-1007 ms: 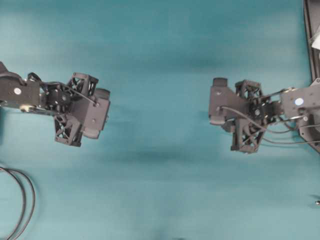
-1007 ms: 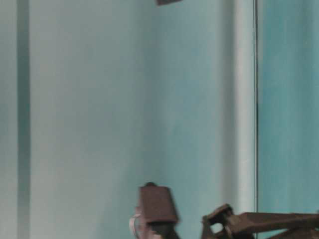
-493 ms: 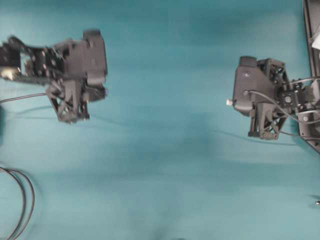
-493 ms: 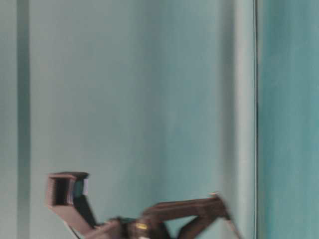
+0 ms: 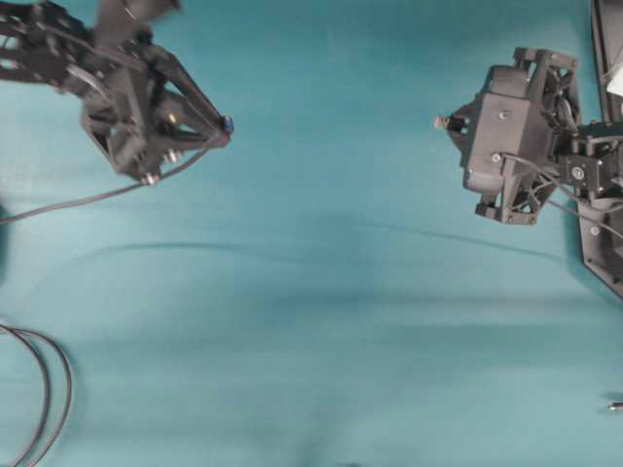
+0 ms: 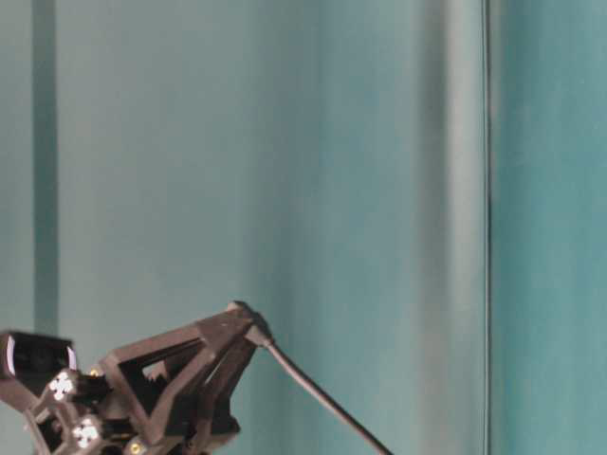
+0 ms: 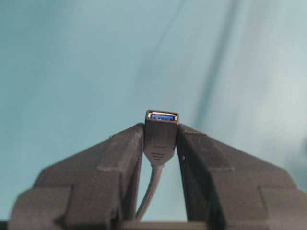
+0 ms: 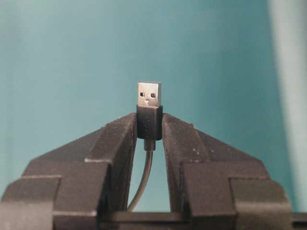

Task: Insert the USB using both arms.
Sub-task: 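Raise both grippers and orient the plug below the socket, then align the male plug under the socket, moving right gripper upward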

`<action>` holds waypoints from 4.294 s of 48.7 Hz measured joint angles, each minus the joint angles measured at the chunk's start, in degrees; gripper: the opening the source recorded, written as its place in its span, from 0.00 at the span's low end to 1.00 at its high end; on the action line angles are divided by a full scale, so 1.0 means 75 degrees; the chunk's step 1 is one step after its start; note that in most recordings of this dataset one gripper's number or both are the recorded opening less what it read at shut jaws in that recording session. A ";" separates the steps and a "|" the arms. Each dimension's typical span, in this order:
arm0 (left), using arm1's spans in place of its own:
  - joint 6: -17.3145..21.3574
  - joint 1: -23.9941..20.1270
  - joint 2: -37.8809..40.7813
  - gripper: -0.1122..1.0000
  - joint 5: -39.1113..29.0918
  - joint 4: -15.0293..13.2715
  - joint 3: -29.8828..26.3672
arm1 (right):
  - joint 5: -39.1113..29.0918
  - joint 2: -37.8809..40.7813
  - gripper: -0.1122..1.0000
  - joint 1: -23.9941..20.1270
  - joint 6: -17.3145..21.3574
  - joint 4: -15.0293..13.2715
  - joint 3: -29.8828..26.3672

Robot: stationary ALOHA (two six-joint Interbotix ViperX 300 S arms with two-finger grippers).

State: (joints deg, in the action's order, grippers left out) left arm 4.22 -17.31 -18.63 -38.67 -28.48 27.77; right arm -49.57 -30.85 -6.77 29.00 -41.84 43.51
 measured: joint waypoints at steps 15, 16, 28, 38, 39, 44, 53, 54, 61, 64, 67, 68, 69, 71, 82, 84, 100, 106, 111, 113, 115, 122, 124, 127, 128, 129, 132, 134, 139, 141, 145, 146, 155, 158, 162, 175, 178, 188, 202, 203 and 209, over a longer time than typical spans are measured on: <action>0.2027 -0.0961 -0.0047 0.35 -0.0633 -0.4535 0.1348 | -0.1043 0.0012 0.29 -0.0773 0.0152 -0.1664 -0.0152; 0.2273 -0.1031 -0.0023 0.35 -0.0762 -0.4828 0.1418 | -0.1113 0.0023 0.29 -0.0844 0.0188 -0.1805 -0.0152; 0.5203 -0.1887 0.1125 0.34 -0.3387 -0.8004 0.1688 | -0.1770 0.0738 0.29 -0.1512 0.0820 -0.3246 -0.0152; 0.5508 -0.2063 0.2719 0.34 -0.5262 -0.8531 0.1008 | -0.1805 0.1793 0.29 -0.1723 0.1172 -0.4207 -0.0164; 0.5508 -0.2074 0.2848 0.34 -0.5332 -0.8531 0.0902 | -0.1816 0.1875 0.29 -0.1734 0.1172 -0.4289 -0.0164; 0.5461 -0.2191 0.3375 0.34 -0.5461 -0.8379 0.0328 | -0.2004 0.2367 0.29 -0.1805 0.1219 -0.4910 -0.0176; 0.4828 -0.2449 0.3938 0.34 -0.5672 -0.7852 -0.0422 | -0.2191 0.2824 0.29 -0.1805 0.1629 -0.5672 -0.0164; 0.4758 -0.2449 0.3984 0.34 -0.5707 -0.7781 -0.0492 | -0.2191 0.2836 0.29 -0.1805 0.1676 -0.5695 -0.0176; 0.4289 -0.2461 0.4242 0.34 -0.5941 -0.7313 -0.0891 | -0.2203 0.2836 0.29 -0.1805 0.1676 -0.5730 -0.0176; 0.4207 -0.2449 0.4324 0.34 -0.6012 -0.7242 -0.1020 | -0.2191 0.2836 0.29 -0.1805 0.1617 -0.5730 -0.0164; 0.4172 -0.2449 0.4383 0.34 -0.6070 -0.7230 -0.1137 | -0.2203 0.2836 0.29 -0.1805 0.1559 -0.5719 -0.0164; 0.4184 -0.2449 0.4406 0.34 -0.6082 -0.7230 -0.1160 | -0.2203 0.2848 0.29 -0.1816 0.1547 -0.5730 -0.0164; 0.4172 -0.2449 0.4418 0.34 -0.6094 -0.7219 -0.1184 | -0.2203 0.2836 0.29 -0.1805 0.1535 -0.5730 -0.0164; 0.4160 -0.2449 0.4453 0.34 -0.6117 -0.7219 -0.1242 | -0.2203 0.2848 0.29 -0.1805 0.1512 -0.5730 -0.0164; 0.4148 -0.2320 0.4617 0.29 -0.6246 -0.7195 -0.1453 | -0.1945 0.2848 0.29 -0.1816 0.1359 -0.5730 -0.0164; 0.4137 -0.2273 0.4664 0.29 -0.6305 -0.7195 -0.1500 | -0.1922 0.2848 0.29 -0.1816 0.1289 -0.5730 -0.0164; 0.4020 -0.1969 0.4922 0.29 -0.6363 -0.7195 -0.1898 | -0.1723 0.2918 0.29 -0.1816 0.1031 -0.5730 -0.0176; 0.3996 -0.1887 0.5027 0.29 -0.6363 -0.7195 -0.2039 | -0.1699 0.3000 0.29 -0.1816 0.0996 -0.5742 -0.0246; 0.3902 -0.1805 0.5121 0.29 -0.6352 -0.7195 -0.2145 | -0.1676 0.3152 0.29 -0.1816 0.0914 -0.5777 -0.0375; 0.3867 -0.1781 0.5145 0.29 -0.6340 -0.7195 -0.2180 | -0.1652 0.3199 0.29 -0.1816 0.0891 -0.5777 -0.0422; 0.3832 -0.1770 0.5180 0.29 -0.6328 -0.7195 -0.2227 | -0.1629 0.3246 0.29 -0.1816 0.0855 -0.5777 -0.0480; 0.3820 -0.1758 0.5203 0.29 -0.6258 -0.7195 -0.2332 | -0.1535 0.3363 0.29 -0.1816 0.0809 -0.5789 -0.0633; 0.3820 -0.1746 0.5203 0.29 -0.6246 -0.7195 -0.2355 | -0.1535 0.3375 0.29 -0.1816 0.0809 -0.5789 -0.0656; 0.3809 -0.1746 0.5203 0.29 -0.6234 -0.7195 -0.2367 | -0.1523 0.3398 0.29 -0.1816 0.0773 -0.5789 -0.0703; 0.3809 -0.1746 0.5203 0.29 -0.6223 -0.7195 -0.2367 | -0.1523 0.3398 0.29 -0.1816 0.0762 -0.5789 -0.0715; 0.3809 -0.1734 0.5203 0.29 -0.6223 -0.7195 -0.2367 | -0.1512 0.3410 0.29 -0.1816 0.0750 -0.5789 -0.0738; 0.3809 -0.1723 0.5215 0.29 -0.6223 -0.7195 -0.2367 | -0.1512 0.3434 0.29 -0.1816 0.0703 -0.5789 -0.0750; 0.3820 -0.1699 0.5227 0.29 -0.6211 -0.7195 -0.2367 | -0.1500 0.3445 0.29 -0.1816 0.0680 -0.5777 -0.0773; 0.3820 -0.1676 0.5273 0.29 -0.6211 -0.7195 -0.2367 | -0.1441 0.3480 0.29 -0.1816 0.0633 -0.5789 -0.0832; 0.3809 -0.1664 0.5273 0.29 -0.6211 -0.7195 -0.2367 | -0.1395 0.3516 0.29 -0.1816 0.0609 -0.5789 -0.0867; 0.3809 -0.1641 0.5285 0.29 -0.6199 -0.7195 -0.2367 | -0.1313 0.3598 0.29 -0.1816 0.0563 -0.5789 -0.0961; 0.3809 -0.1629 0.5285 0.29 -0.6188 -0.7195 -0.2367 | -0.1313 0.3609 0.29 -0.1816 0.0563 -0.5789 -0.0984; 0.3809 -0.1617 0.5297 0.29 -0.6105 -0.7195 -0.2367 | -0.1277 0.3715 0.29 -0.1816 0.0527 -0.5789 -0.1102; 0.3809 -0.1617 0.5297 0.29 -0.6094 -0.7195 -0.2367 | -0.1277 0.3738 0.29 -0.1816 0.0527 -0.5789 -0.1125; 0.3809 -0.1617 0.5297 0.29 -0.6082 -0.7195 -0.2367 | -0.1266 0.3762 0.29 -0.1816 0.0527 -0.5789 -0.1148; 0.3809 -0.1617 0.5297 0.29 -0.6047 -0.7195 -0.2367 | -0.1219 0.3762 0.29 -0.1816 0.0527 -0.5789 -0.1160; 0.3809 -0.1617 0.5297 0.29 -0.6023 -0.7195 -0.2355 | -0.1195 0.3762 0.29 -0.1816 0.0527 -0.5789 -0.1160; 0.3809 -0.1617 0.5320 0.29 -0.6000 -0.7195 -0.2367 | -0.1078 0.3773 0.29 -0.1840 0.0539 -0.5789 -0.1160; 0.3809 -0.1617 0.5320 0.29 -0.5965 -0.7195 -0.2367 | -0.1020 0.3879 0.29 -0.1852 0.0539 -0.5789 -0.1266; 0.3809 -0.1617 0.5320 0.29 -0.5965 -0.7195 -0.2355 | -0.1020 0.3902 0.29 -0.1852 0.0539 -0.5789 -0.1289; 0.3809 -0.1617 0.5320 0.29 -0.5953 -0.7195 -0.2367 | -0.1008 0.3961 0.29 -0.1852 0.0551 -0.5789 -0.1359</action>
State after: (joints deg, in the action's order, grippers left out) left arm 32.78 -29.44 21.27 -83.32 -82.44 10.02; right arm -57.13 -1.14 -20.65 33.13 -85.25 33.31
